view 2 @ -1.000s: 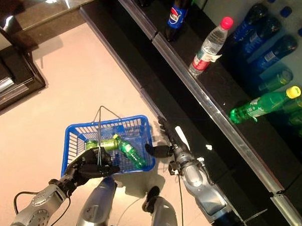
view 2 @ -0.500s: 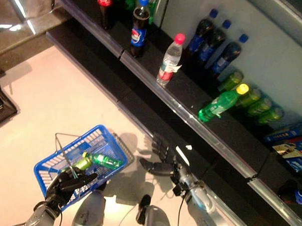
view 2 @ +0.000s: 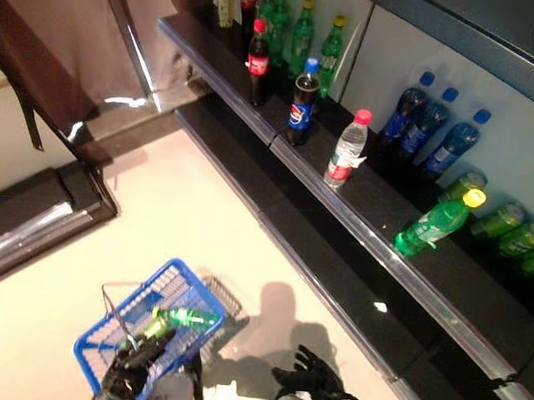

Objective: Pick up the drink and place into the basket.

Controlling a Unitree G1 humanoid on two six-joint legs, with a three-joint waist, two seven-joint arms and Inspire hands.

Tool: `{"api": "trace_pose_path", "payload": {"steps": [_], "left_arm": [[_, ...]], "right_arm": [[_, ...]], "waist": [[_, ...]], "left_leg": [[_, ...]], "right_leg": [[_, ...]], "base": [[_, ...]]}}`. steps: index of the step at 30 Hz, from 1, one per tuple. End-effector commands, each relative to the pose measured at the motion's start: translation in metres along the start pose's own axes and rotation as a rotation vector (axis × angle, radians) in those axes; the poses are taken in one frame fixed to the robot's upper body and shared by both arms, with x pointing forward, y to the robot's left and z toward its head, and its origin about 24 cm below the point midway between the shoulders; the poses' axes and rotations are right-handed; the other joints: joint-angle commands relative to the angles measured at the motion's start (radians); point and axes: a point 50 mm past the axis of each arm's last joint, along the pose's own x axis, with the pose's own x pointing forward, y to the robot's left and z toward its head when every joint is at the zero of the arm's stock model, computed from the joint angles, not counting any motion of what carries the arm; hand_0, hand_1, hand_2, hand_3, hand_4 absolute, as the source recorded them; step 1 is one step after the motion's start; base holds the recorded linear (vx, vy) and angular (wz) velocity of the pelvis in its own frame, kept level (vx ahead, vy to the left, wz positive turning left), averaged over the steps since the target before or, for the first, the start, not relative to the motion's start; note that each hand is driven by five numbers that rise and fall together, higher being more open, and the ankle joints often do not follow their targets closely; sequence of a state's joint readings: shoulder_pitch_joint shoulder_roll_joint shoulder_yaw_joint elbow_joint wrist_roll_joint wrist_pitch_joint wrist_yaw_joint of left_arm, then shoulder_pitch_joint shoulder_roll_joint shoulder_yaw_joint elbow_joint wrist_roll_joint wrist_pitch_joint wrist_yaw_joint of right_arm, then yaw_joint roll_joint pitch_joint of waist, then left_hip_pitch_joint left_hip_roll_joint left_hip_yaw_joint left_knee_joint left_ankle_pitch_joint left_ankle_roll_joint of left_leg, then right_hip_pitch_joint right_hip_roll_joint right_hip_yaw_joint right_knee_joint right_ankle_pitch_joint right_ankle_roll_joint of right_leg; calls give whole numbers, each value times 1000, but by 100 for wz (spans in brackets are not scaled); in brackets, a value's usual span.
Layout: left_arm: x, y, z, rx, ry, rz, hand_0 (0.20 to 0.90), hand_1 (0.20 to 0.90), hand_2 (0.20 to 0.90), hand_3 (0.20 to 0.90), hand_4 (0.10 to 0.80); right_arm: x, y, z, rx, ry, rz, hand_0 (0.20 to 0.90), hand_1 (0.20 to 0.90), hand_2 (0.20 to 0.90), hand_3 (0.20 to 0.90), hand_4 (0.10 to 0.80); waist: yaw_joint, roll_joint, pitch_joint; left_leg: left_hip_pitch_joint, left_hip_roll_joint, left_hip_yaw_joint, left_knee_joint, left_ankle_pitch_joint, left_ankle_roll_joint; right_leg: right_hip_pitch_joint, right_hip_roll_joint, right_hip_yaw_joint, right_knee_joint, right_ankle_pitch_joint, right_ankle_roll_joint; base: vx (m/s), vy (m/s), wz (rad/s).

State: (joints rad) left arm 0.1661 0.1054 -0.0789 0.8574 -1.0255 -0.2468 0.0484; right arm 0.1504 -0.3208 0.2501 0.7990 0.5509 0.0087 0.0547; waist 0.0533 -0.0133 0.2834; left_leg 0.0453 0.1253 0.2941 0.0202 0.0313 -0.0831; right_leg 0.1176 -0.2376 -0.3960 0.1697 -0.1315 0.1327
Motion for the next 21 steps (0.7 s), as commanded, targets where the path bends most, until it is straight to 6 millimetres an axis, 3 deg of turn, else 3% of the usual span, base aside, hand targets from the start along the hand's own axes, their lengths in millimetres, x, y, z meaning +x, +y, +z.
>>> {"api": "trace_pose_path", "payload": {"steps": [1, 2, 3, 4, 5, 6, 8, 10, 11, 12, 13, 14, 15, 17, 18, 19, 21], "left_arm": [[2, -4, 58, -72, -307, -33, 300, 300, 300, 200, 100], [3, -3, 57, -53, -300, -18, 300, 300, 300, 200, 100], [5, -1, 57, -40, -294, -12, 300, 300, 300, 200, 100], [7, -3, 61, -9, -291, -11, 300, 300, 300, 200, 100], [7, -3, 62, -2, -292, -14, 300, 300, 300, 200, 100], [8, -3, 65, 5, -296, -16, 300, 300, 300, 200, 100], [7, 1, 69, -4, -311, -7, 300, 300, 300, 200, 100], [6, 7, 75, -18, -332, 3, 300, 300, 300, 200, 100], [7, 7, 76, -1, -334, -6, 300, 300, 300, 200, 100], [8, 6, 77, 23, -338, -23, 300, 300, 300, 200, 100], [9, 3, 78, 42, -339, -34, 300, 300, 300, 200, 100], [10, 2, 78, 48, -339, -38, 300, 300, 300, 200, 100], [11, -2, 75, 63, -336, -49, 300, 300, 300, 200, 100], [13, -7, 71, 77, -321, -61, 300, 300, 300, 200, 100], [14, -9, 68, 77, -309, -70, 300, 300, 300, 200, 100], [14, -9, 68, 76, -309, -70, 300, 300, 300, 200, 100], [14, -11, 63, 68, -292, -85, 300, 300, 300, 200, 100]], "right_arm": [[1, -5, -4, 57, -5, -32, 900, 900, 900, 900, 800], [1, -10, -12, 68, 18, -67, 900, 900, 900, 900, 800], [1, -12, -17, 69, 38, -94, 900, 900, 900, 900, 800], [0, -13, -25, 48, 63, -129, 900, 900, 900, 900, 800], [0, -13, -27, 43, 69, -141, 900, 900, 900, 900, 800], [-1, -14, -32, 57, 90, -164, 900, 900, 900, 900, 800], [-1, -14, -37, 75, 130, -186, 900, 900, 900, 900, 800], [-2, -16, -41, 49, 167, -218, 900, 900, 900, 900, 800], [-3, -18, -45, 60, 177, -229, 900, 900, 900, 900, 800], [-5, -21, -50, 84, 188, -242, 900, 900, 900, 900, 800], [-6, -22, -54, 98, 196, -250, 900, 900, 900, 900, 800], [-7, -23, -55, 102, 198, -253, 900, 900, 900, 900, 800], [-8, -23, -59, 112, 209, -254, 900, 900, 900, 900, 800], [-11, -25, -65, 124, 225, -263, 900, 900, 900, 900, 800], [-13, -26, -68, 136, 233, -273, 900, 900, 900, 900, 800], [-13, -26, -68, 136, 233, -273, 900, 900, 900, 900, 800], [-12, -28, -67, 147, 232, -282, 900, 900, 900, 900, 800]], "waist": [[29, -26, -41], [31, -30, -42], [37, -36, -42], [41, -38, -42], [42, -37, -43], [46, -39, -43], [40, -31, -45], [15, -5, -55], [-2, 0, -61], [-26, -1, -66], [-39, -6, -71], [-43, -7, -72], [-60, -16, -79], [-80, -31, -89], [-89, -40, -95], [-90, -39, -94], [-100, -44, -90]], "left_leg": [[-57, 61, -32, 119, 3, -51], [-59, 54, -39, 150, -22, -44], [-73, 32, -41, 176, -33, -18], [-71, 11, -21, 205, -67, 5], [-70, 8, -15, 210, -73, 10], [-63, -18, -14, 208, -88, 28], [-37, -51, -8, 183, -101, 53], [-3, -69, -4, 130, -98, 78], [1, -85, -21, 108, -95, 85], [7, -110, -39, 91, -95, 89], [12, -131, -49, 85, -99, 92], [14, -138, -51, 82, -100, 93], [18, -162, -62, 77, -105, 97], [14, -196, -84, 83, -115, 104], [6, -216, -99, 91, -120, 107], [6, -216, -100, 92, -121, 107], [6, -240, -111, 105, -143, 109]], "right_leg": [[-57, 38, 16, -75, 119, -28], [-56, 19, 24, -69, 125, -16], [-64, -7, 29, -67, 150, -7], [-56, -49, 38, -51, 164, 24], [-53, -61, 38, -45, 166, 31], [-55, -96, 40, -20, 203, 49], [-99, -128, 55, 75, 269, 63], [-149, -75, 102, 199, 236, 54], [-159, -19, 129, 206, 201, 42], [-157, 71, 158, 192, 148, 18], [-149, 117, 167, 170, 125, -3], [-144, 132, 170, 159, 117, -12], [-121, 186, 194, 87, 90, -44], [-101, 232, 253, -33, 94, -68], [-105, 241, 287, -92, 123, -67], [-103, 241, 286, -94, 124, -67], [-153, 233, 282, -143, 188, -49]], "base": [[90, 319, 25], [60, 348, 17], [109, 593, 20], [84, 543, 16], [138, 563, 18], [99, 353, 17], [127, 511, 17], [136, 568, 25], [180, 394, 40], [232, 364, 59], [210, 269, 69], [247, 226, 103], [244, 161, 96], [312, 141, 90], [227, 77, 102], [231, 77, 142], [214, 70, 73]]}}
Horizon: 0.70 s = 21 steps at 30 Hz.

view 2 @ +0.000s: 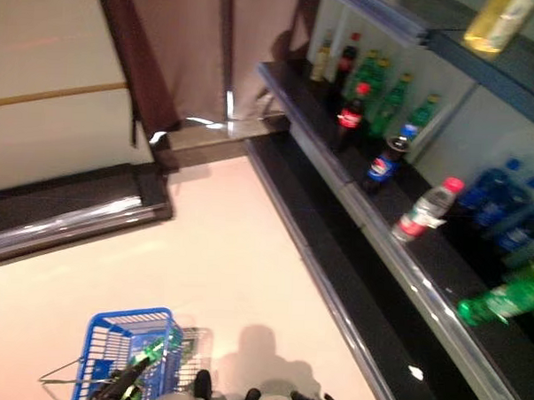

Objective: Pick up the drink and place into the basket.

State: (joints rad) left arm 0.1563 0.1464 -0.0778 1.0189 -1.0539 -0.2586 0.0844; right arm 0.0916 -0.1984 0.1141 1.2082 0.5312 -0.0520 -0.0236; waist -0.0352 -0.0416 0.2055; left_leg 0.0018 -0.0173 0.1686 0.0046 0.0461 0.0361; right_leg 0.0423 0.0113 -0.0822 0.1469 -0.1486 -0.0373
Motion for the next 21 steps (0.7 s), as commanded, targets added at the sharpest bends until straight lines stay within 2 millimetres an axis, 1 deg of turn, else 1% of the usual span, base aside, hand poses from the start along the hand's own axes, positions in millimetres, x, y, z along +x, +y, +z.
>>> {"api": "trace_pose_path", "payload": {"steps": [1, 2, 3, 4, 5, 6, 7, 8, 9, 10, 11, 12, 13, 14, 15, 16, 17, 18, 19, 21], "left_arm": [[6, -50, 66, 8, -330, -266, 300, 300, 300, 200, 100], [6, -48, 63, 16, -322, -277, 300, 300, 300, 200, 100], [5, -48, 62, 18, -320, -280, 300, 300, 300, 200, 100], [5, -44, 59, 25, -313, -284, 300, 300, 300, 200, 100], [5, -43, 57, 28, -308, -283, 300, 300, 300, 200, 100], [5, -40, 54, 42, -299, -281, 300, 300, 300, 200, 100], [5, -41, 52, 50, -291, -278, 300, 300, 300, 200, 100], [5, -41, 50, 55, -286, -274, 300, 300, 300, 200, 100], [6, -41, 49, 67, -272, -260, 300, 300, 300, 200, 100], [7, -41, 48, 68, -268, -252, 300, 300, 300, 200, 100], [7, -40, 46, 63, -258, -236, 300, 300, 300, 200, 100], [7, -39, 44, 52, -248, -232, 300, 300, 300, 200, 100], [7, -40, 43, 63, -249, -238, 300, 300, 300, 200, 100], [7, -41, 43, 78, -252, -241, 300, 300, 300, 200, 100], [7, -42, 42, 85, -254, -242, 300, 300, 300, 200, 100], [7, -43, 43, 76, -257, -240, 300, 300, 300, 200, 100], [8, -40, 47, 53, -259, -232, 300, 300, 300, 200, 100], [8, -40, 47, 53, -259, -231, 300, 300, 300, 200, 100], [7, -34, 49, 44, -266, -218, 300, 300, 300, 200, 100], [7, -27, 49, 31, -267, -202, 300, 300, 300, 200, 100]], "right_arm": [[-2, -19, -2, 1, -4, -53, 900, 900, 900, 900, 800], [-2, -19, 1, 17, -1, -56, 900, 900, 900, 900, 800], [-1, -19, 1, 24, 2, -58, 900, 900, 900, 900, 800], [-2, -20, -2, 45, 17, -59, 900, 900, 900, 900, 800], [-2, -21, -3, 54, 22, -64, 900, 900, 900, 900, 800], [-3, -23, -8, 64, 37, -71, 900, 900, 900, 900, 800], [-4, -26, -12, 73, 47, -80, 900, 900, 900, 900, 800], [-5, -28, -15, 78, 53, -86, 900, 900, 900, 900, 800], [-6, -33, -21, 88, 68, -110, 900, 900, 900, 900, 800], [-7, -33, -22, 89, 74, -118, 900, 900, 900, 900, 800], [-7, -34, -23, 85, 83, -133, 900, 900, 900, 900, 800], [-7, -36, -24, 65, 75, -134, 900, 900, 900, 900, 800], [-7, -37, -22, 30, 55, -128, 900, 900, 900, 900, 800], [-7, -37, -19, -2, 41, -123, 900, 900, 900, 900, 800], [-7, -36, -17, -23, 31, -121, 900, 900, 900, 900, 800], [-6, -35, -8, -68, -11, -114, 900, 900, 900, 900, 800], [-4, -32, 4, -88, -54, -91, 900, 900, 900, 900, 800], [-4, -32, 5, -88, -57, -89, 900, 900, 900, 900, 800], [-1, -25, 21, -114, -106, -58, 900, 900, 900, 900, 800], [0, -19, 31, -124, -129, -41, 900, 900, 900, 900, 800]], "waist": [[-15, -18, -9], [-19, -22, -4], [-21, -21, -3], [-26, -27, -2], [-28, -27, -3], [-34, -29, -7], [-42, -21, -13], [-49, -19, -19], [-67, -10, -34], [-74, -9, -42], [-83, 5, -51], [-98, 1, -61], [-98, -9, -63], [-95, -20, -66], [-90, -25, -66], [-62, -30, -52], [-30, -45, -35], [-28, -48, -35], [4, -51, -20], [26, -47, -14]], "left_leg": [[55, -105, 15, 124, -169, -11], [76, -119, 25, 126, -194, -11], [81, -121, 26, 127, -199, -11], [112, -135, 34, 138, -234, -7], [122, -138, 35, 143, -245, -6], [153, -146, 36, 164, -278, -3], [177, -144, 32, 187, -296, -4], [183, -143, 26, 209, -290, -9], [192, -131, 15, 268, -243, -32], [195, -128, 14, 288, -214, -45], [211, -109, 23, 339, -160, -74], [190, -84, 16, 491, -41, -125], [147, -70, 21, 618, 25, -154], [118, -72, 23, 662, 48, -159], [96, -71, 25, 693, 53, -161], [-19, -51, 16, 723, 20, -134], [-119, -26, 2, 690, -19, -97], [-124, -27, 2, 683, -17, -95], [-133, 25, -37, 499, -33, -75], [-122, 53, -90, 285, -29, -70]], "right_leg": [[-102, -21, -49, -138, 234, 130], [-155, -32, -102, -149, 285, 149], [-161, -33, -112, -152, 293, 152], [-201, -40, -165, -151, 333, 163], [-211, -41, -180, -147, 341, 164], [-235, -48, -215, -124, 351, 158], [-229, -40, -226, -120, 343, 142], [-224, -34, -220, -122, 337, 132], [-214, -17, -202, -115, 314, 107], [-213, -15, -203, -107, 304, 98], [-200, 1, -213, -88, 275, 80], [-175, 11, -195, -93, 252, 52], [-142, 3, -199, -101, 236, 34], [-126, -8, -204, -105, 229, 28], [-116, -12, -205, -106, 224, 25], [-87, -10, -170, -96, 196, 24], [-57, -16, -116, -89, 174, 29], [-58, -19, -113, -89, 173, 29], [-20, -13, -39, -93, 154, 42], [-2, -6, 28, -97, 142, 61]], "base": [[307, 69, -4], [281, 52, -5], [434, 64, -30], [342, 47, -40], [546, 76, -43], [535, 75, -15], [569, 71, 8], [540, 44, 26], [390, 11, 45], [430, 11, 54], [403, -16, 48], [516, -31, 38], [460, -45, 38], [331, -29, 30], [330, 19, -18], [387, 63, -54], [337, 67, -66], [396, 158, -85], [328, 188, -123], [371, 244, -129]]}}
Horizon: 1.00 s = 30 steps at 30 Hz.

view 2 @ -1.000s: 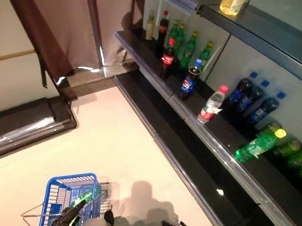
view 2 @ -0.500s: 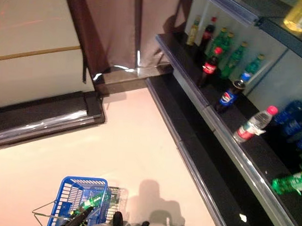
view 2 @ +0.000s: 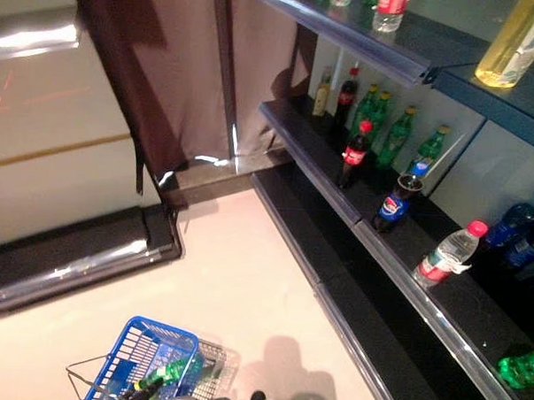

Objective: Pick up the drink and place into the basket.

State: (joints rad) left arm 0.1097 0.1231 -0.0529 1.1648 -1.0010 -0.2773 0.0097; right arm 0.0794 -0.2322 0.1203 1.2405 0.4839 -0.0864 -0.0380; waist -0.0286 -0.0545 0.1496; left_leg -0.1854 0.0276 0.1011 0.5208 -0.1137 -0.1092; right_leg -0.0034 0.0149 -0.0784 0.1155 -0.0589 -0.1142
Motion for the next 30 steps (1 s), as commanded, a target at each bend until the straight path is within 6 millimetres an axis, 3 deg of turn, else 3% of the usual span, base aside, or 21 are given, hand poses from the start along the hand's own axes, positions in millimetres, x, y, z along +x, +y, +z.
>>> {"api": "trace_pose_path", "payload": {"steps": [1, 2, 3, 4, 6, 8, 9, 12, 14, 15, 16, 17, 18, 21, 24, 26, 29, 30], "left_arm": [[3, -26, 60, -23, -307, -179, 300, 300, 300, 200, 100], [3, -20, 58, -40, -301, -163, 300, 300, 300, 200, 100], [3, -19, 57, -36, -297, -160, 300, 300, 300, 200, 100], [1, -17, 50, -37, -289, -142, 300, 300, 300, 200, 100], [1, -19, 45, -39, -273, -122, 300, 300, 300, 200, 100], [2, -22, 46, -16, -265, -120, 300, 300, 300, 200, 100], [5, -27, 54, 19, -268, -126, 300, 300, 300, 200, 100], [7, -30, 68, 53, -296, -130, 300, 300, 300, 200, 100], [8, -21, 82, 23, -331, -101, 300, 300, 300, 200, 100], [7, -12, 86, 41, -346, -88, 300, 300, 300, 200, 100], [7, -9, 87, 54, -350, -86, 300, 300, 300, 200, 100], [7, -8, 86, 56, -349, -85, 300, 300, 300, 200, 100], [6, -4, 85, 58, -339, -77, 300, 300, 300, 200, 100], [6, -4, 79, 72, -322, -87, 300, 300, 300, 200, 100], [5, -10, 71, 69, -315, -100, 300, 300, 300, 200, 100], [5, -15, 66, 20, -304, -100, 300, 300, 300, 200, 100], [4, -19, 62, -8, -299, -107, 300, 300, 300, 200, 100], [5, -21, 61, -6, -290, -112, 300, 300, 300, 200, 100]], "right_arm": [[2, -5, 27, -57, -103, 11, 900, 900, 900, 900, 800], [2, -4, 27, -54, -99, 15, 900, 900, 900, 900, 800], [2, -5, 27, -48, -95, 13, 900, 900, 900, 900, 800], [2, -4, 24, -56, -87, 13, 900, 900, 900, 900, 800], [3, 0, 23, -55, -65, 14, 900, 900, 900, 900, 800], [3, 1, 20, -42, -46, 12, 900, 900, 900, 900, 800], [2, 0, 11, -33, -27, 4, 900, 900, 900, 900, 800], [0, 3, 5, -12, -19, 12, 900, 900, 900, 900, 800], [0, 9, 8, -55, -52, 35, 900, 900, 900, 900, 800], [1, 14, 16, -87, -84, 56, 900, 900, 900, 900, 800], [1, 15, 19, -80, -90, 56, 900, 900, 900, 900, 800], [1, 16, 20, -86, -93, 62, 900, 900, 900, 900, 800], [2, 17, 26, -90, -107, 61, 900, 900, 900, 900, 800], [1, 15, 27, -115, -117, 57, 900, 900, 900, 900, 800], [1, 14, 28, -133, -123, 62, 900, 900, 900, 900, 800], [1, 10, 20, -154, -90, 59, 900, 900, 900, 900, 800], [1, 11, 18, -210, -75, 66, 900, 900, 900, 900, 800], [1, 11, 19, -228, -70, 67, 900, 900, 900, 900, 800]], "waist": [[26, -33, 39], [43, -16, 38], [50, -13, 40], [64, -9, 41], [72, 0, 34], [61, 8, 35], [39, 17, 34], [25, 27, 31], [31, 33, 33], [43, 45, 37], [48, 48, 40], [49, 48, 40], [47, 44, 40], [43, 24, 38], [51, 7, 44], [36, -11, 41], [47, -33, 42], [56, -41, 52]], "left_leg": [[67, 21, -48, -310, 132, 75], [63, 63, -118, -478, 200, 48], [69, 74, -134, -517, 226, 39], [41, 77, -188, -537, 243, 34], [28, 49, -238, -481, 221, 43], [34, 41, -205, -448, 198, 47], [40, 25, -164, -403, 159, 57], [64, 0, -140, -400, 133, 77], [103, -7, -89, -403, 108, 85], [154, 10, -20, -433, 99, 85], [171, 17, 7, -443, 98, 84], [176, 20, 24, -446, 96, 84], [186, 25, 77, -452, 94, 80], [187, 10, 116, -445, 87, 71], [168, 13, 172, -406, 80, 53], [143, 27, 172, -293, 45, 54], [112, 44, 173, -126, 31, 51], [26, 41, 116, 54, 78, 49]], "right_leg": [[46, -8, 54, -67, 48, 145], [62, 13, 109, -67, 30, 148], [72, 18, 126, -67, 23, 148], [89, 18, 175, -54, 5, 149], [100, -12, 217, -27, -27, 171], [89, -29, 206, 5, -42, 181], [78, -58, 185, 46, -54, 192], [44, -79, 151, 109, -57, 205], [15, -108, 47, 124, -38, 213], [-14, -142, -47, 141, -11, 235], [-19, -147, -71, 146, -10, 238], [-19, -143, -83, 138, -13, 235], [-14, -126, -128, 88, -15, 223], [5, -103, -142, -27, 31, 209], [20, -120, -197, -101, 79, 205], [24, -110, -144, -118, 86, 186], [34, -125, -183, -119, 83, 164], [39, -108, -169, -114, 80, 140]], "base": [[457, 317, -107], [433, 298, -126], [534, 388, -129], [419, 367, -122], [426, 491, -111], [319, 405, -141], [303, 382, -106], [265, 299, -31], [222, 198, -72], [144, 130, -140], [112, 102, -154], [105, 48, -139], [109, 19, -130], [115, -37, -88], [87, -85, -34], [187, -191, -59], [164, -182, -3], [155, -223, -7]]}}
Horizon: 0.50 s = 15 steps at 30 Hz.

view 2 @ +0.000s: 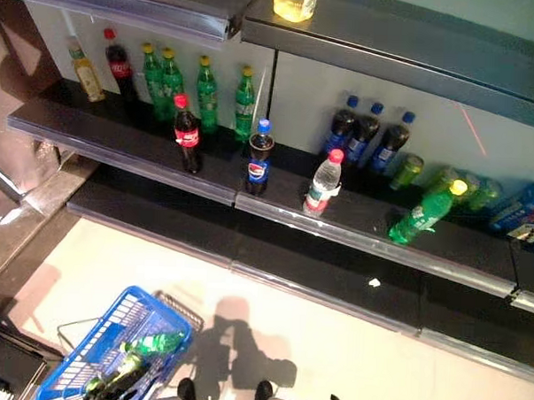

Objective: Pick up the drink and place into the basket.

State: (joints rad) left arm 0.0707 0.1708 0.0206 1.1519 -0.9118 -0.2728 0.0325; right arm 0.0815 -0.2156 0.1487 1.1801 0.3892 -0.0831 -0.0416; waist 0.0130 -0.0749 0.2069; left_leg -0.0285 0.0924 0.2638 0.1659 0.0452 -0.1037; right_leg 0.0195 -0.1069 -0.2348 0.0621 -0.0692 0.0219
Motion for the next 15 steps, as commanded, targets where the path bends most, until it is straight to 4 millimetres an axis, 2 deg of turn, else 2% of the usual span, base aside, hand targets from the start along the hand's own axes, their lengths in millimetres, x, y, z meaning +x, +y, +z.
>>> {"api": "trace_pose_path", "payload": {"steps": [1, 2, 3, 4, 5, 6, 7, 8, 9, 10, 11, 15], "left_arm": [[-1, -19, 31, -56, -206, -117, 300, 300, 300, 200, 100], [-1, -20, 29, -68, -196, -115, 300, 300, 300, 200, 100], [-1, -20, 26, -67, -187, -114, 300, 300, 300, 200, 100], [-2, -18, 21, -54, -179, -115, 300, 300, 300, 200, 100], [-3, -17, 17, -44, -171, -111, 300, 300, 300, 200, 100], [-4, -16, 16, -33, -163, -105, 300, 300, 300, 200, 100], [-4, -14, 13, -22, -153, -97, 300, 300, 300, 200, 100], [-4, -13, 13, -19, -150, -95, 300, 300, 300, 200, 100], [-4, -12, 11, -6, -141, -88, 300, 300, 300, 200, 100], [-4, -11, 10, -3, -136, -78, 300, 300, 300, 200, 100], [-3, -12, 13, 6, -135, -75, 300, 300, 300, 200, 100], [0, -10, 25, -4, -167, -80, 300, 300, 300, 200, 100]], "right_arm": [[1, -6, 11, -119, -24, 13, 900, 900, 900, 900, 800], [2, -6, 14, -120, -29, 11, 900, 900, 900, 900, 800], [2, -6, 17, -121, -38, 8, 900, 900, 900, 900, 800], [3, -6, 22, -123, -52, 6, 900, 900, 900, 900, 800], [4, -7, 26, -118, -68, 2, 900, 900, 900, 900, 800], [4, -9, 27, -113, -75, -3, 900, 900, 900, 900, 800], [3, -12, 26, -108, -83, -8, 900, 900, 900, 900, 800], [3, -12, 26, -105, -85, -9, 900, 900, 900, 900, 800], [2, -13, 25, -100, -90, -12, 900, 900, 900, 900, 800], [2, -13, 26, -109, -96, -12, 900, 900, 900, 900, 800], [2, -14, 26, -100, -97, -15, 900, 900, 900, 900, 800], [1, -11, 25, -118, -124, 18, 900, 900, 900, 900, 800]], "waist": [[17, -21, -2], [29, -18, 7], [43, -15, 15], [52, -14, 17], [49, -5, 14], [44, 5, 12], [43, 17, 12], [42, 18, 14], [43, 20, 15], [41, 13, 12], [37, 16, 8], [38, 28, 15]], "left_leg": [[-154, -26, -60, 442, -74, 43], [-183, -36, -89, 446, -57, 42], [-187, -51, -117, 381, -50, 46], [-168, -54, -133, 280, -45, 52], [-131, -15, -120, 142, -25, 45], [-107, 22, -107, 40, 22, 27], [-107, 77, -113, -55, 93, 0], [-105, 87, -115, -66, 105, -5], [-119, 117, -132, -61, 138, -16], [-100, 103, -130, -52, 82, -1], [-77, 96, -118, -57, 53, -2], [-50, 73, -111, -43, 13, -4]], "right_leg": [[18, 17, -10, -58, 90, 1], [25, 27, -1, -53, 87, -1], [34, 37, 18, -51, 82, 4], [38, 42, 33, -50, 76, 12], [43, 50, 34, -52, 69, 21], [52, 59, 36, -54, 62, 22], [64, 64, 44, -52, 50, 25], [69, 64, 47, -51, 46, 25], [74, 62, 51, -38, 31, 24], [67, 42, 44, -29, 31, 30], [56, 22, 28, -5, 29, 37], [54, -23, 0, 35, 26, 52]], "base": [[145, -181, -5], [126, -25, 5], [199, 45, -5], [237, 155, -35], [247, 224, -55], [251, 295, -54], [192, 241, -32], [195, 257, -17], [154, 244, -8], [184, 329, -14], [123, 252, -16], [144, 226, -10]]}}
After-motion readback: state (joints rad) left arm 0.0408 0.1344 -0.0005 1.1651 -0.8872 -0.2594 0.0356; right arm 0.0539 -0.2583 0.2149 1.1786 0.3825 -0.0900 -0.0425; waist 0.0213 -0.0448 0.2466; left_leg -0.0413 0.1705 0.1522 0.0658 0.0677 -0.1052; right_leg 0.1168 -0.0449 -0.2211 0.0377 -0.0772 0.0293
